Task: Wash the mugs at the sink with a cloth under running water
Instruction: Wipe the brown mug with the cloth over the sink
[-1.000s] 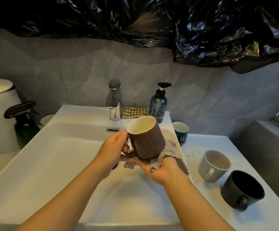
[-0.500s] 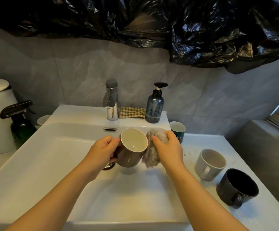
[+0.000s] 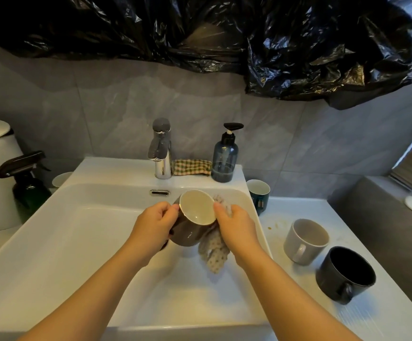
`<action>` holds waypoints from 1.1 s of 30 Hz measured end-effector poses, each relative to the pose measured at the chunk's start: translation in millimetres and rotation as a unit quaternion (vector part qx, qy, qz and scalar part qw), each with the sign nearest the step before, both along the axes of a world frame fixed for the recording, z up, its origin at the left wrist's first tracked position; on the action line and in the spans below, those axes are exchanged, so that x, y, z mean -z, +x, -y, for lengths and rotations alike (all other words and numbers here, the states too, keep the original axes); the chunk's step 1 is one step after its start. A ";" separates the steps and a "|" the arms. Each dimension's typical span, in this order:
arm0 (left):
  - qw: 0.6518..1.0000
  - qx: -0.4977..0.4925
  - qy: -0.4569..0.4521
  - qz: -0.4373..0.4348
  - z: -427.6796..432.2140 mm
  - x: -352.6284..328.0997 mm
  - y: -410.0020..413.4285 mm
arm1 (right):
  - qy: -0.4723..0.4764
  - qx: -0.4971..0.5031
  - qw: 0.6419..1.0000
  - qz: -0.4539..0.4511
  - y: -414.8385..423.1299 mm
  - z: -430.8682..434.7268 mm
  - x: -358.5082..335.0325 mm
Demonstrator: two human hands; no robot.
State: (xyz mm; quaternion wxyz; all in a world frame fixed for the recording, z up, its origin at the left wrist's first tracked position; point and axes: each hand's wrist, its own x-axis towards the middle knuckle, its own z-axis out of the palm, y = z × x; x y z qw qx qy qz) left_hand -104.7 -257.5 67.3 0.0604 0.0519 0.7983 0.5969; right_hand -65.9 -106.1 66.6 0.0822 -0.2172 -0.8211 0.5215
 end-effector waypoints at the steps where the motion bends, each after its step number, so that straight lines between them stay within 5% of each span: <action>1: 1.000 -0.014 0.013 0.014 -2.8 -1.2 -1.2 | -0.059 0.017 0.998 -0.017 3.3 0.2 -2.4; 4: 0.994 -0.041 0.079 0.070 -17.1 -15.4 -0.6 | -0.147 0.062 0.986 -0.050 11.4 -6.4 -19.7; 9: 0.974 -0.008 0.160 0.157 -65.1 -48.7 15.0 | -0.133 0.096 0.981 -0.100 24.8 -49.5 -42.8; 27: 0.956 0.034 0.197 0.213 -278.2 -52.4 15.2 | -0.138 0.160 0.975 -0.061 63.2 -266.6 -56.1; 33: 0.971 0.005 0.116 0.211 -324.0 -35.4 -27.7 | -0.162 0.170 0.971 -0.041 32.1 -313.3 -33.5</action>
